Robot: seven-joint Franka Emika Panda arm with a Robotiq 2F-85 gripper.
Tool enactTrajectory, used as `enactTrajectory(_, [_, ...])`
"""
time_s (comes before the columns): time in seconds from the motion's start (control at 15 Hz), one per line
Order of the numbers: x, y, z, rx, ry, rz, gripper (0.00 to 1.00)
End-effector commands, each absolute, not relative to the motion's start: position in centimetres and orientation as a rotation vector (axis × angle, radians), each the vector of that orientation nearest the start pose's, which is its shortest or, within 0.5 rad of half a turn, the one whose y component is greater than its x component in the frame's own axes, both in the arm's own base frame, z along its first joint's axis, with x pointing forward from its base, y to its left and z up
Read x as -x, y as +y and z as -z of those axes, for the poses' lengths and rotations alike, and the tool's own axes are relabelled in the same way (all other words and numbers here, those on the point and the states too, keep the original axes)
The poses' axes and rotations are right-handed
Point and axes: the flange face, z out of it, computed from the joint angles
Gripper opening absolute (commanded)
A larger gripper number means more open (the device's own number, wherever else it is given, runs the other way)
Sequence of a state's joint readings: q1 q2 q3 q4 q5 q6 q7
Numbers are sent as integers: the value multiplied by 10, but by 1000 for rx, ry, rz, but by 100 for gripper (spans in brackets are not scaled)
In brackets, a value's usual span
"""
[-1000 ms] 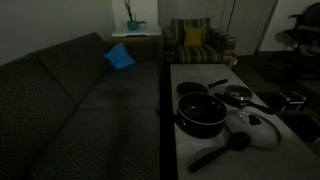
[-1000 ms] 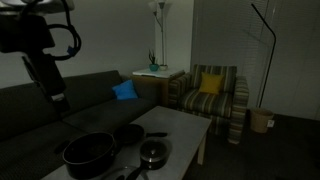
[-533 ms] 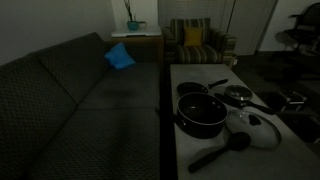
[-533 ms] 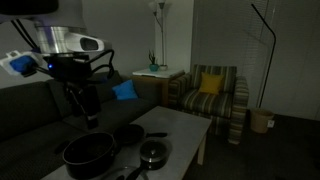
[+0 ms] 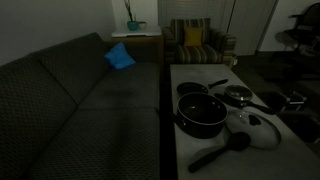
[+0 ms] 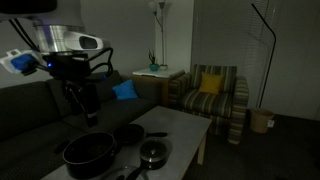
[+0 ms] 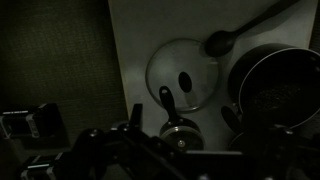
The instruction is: Take the lid off the coffee table and place it on the big pot
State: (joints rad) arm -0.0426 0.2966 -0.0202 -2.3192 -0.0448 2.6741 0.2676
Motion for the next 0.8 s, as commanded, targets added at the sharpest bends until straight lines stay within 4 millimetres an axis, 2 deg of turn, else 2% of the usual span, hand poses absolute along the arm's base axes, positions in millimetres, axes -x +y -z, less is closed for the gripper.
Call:
enactTrajectory(0.0, [-542, -36, -194, 3141, 345, 98, 100])
enactTrajectory(0.47, [-571, -38, -129, 3125, 176, 12, 100])
enactTrajectory(0.73, [-586, -24, -93, 3135, 78, -50, 100])
